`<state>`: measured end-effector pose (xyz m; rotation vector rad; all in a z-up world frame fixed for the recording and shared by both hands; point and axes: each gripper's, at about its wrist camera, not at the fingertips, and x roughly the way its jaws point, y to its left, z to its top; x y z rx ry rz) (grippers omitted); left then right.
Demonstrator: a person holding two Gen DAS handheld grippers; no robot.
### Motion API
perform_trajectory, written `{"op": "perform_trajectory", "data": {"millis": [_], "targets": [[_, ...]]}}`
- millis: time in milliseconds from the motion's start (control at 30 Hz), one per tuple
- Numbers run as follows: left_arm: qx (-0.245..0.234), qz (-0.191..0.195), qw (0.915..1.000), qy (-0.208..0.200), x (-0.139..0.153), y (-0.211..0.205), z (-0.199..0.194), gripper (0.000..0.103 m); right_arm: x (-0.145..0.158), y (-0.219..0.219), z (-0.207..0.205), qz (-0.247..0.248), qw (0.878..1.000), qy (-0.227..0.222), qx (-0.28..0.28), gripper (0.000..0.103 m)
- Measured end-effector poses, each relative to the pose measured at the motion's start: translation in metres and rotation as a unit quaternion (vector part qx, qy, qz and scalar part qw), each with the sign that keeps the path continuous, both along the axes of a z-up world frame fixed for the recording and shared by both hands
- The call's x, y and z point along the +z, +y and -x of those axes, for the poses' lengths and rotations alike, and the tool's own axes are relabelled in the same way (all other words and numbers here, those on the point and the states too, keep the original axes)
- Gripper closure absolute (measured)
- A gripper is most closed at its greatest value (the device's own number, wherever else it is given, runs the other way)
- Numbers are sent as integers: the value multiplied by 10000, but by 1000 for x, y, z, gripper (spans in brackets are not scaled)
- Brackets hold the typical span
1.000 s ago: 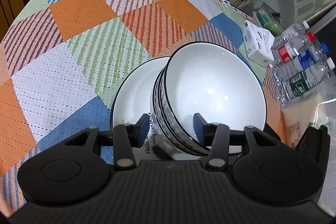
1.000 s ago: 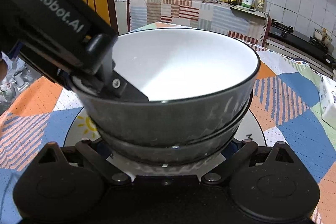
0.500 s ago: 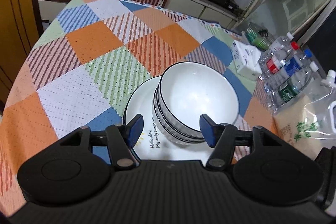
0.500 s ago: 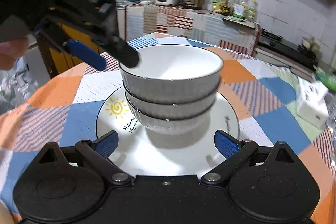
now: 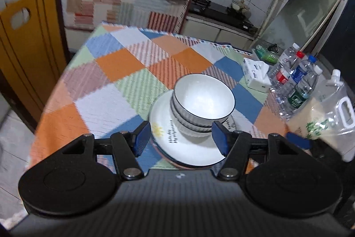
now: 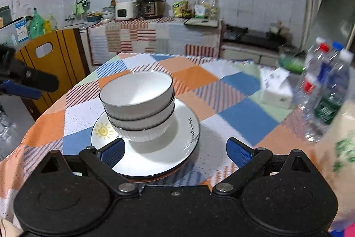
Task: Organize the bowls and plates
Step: 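Open both grippers and pull them back from the stack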
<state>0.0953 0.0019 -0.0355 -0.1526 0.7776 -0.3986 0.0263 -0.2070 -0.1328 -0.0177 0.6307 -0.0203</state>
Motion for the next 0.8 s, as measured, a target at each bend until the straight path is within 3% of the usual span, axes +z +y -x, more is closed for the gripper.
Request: {"op": "perform_trajectory", "data": {"millis": [133,233,500,667,800], "targets": [[108,-99,9999,-70,14,5,23,42,20,1,16,128,9992,-26,-365,3],[220,32,9997,25,20,9,36,42,36,-5,26,21,9977,5,-674,3],[435,-273,9986,-151,27,6,62,40,62,-1,54,269,9973,-53,-680,3],[437,-594,9971,-194,23,7,75,39,64,3,64,222,9972,42,-709,3],[394,-623,9971,-211,23,8,82,38,62,7,67,144,9973,145,-709,3]]}}
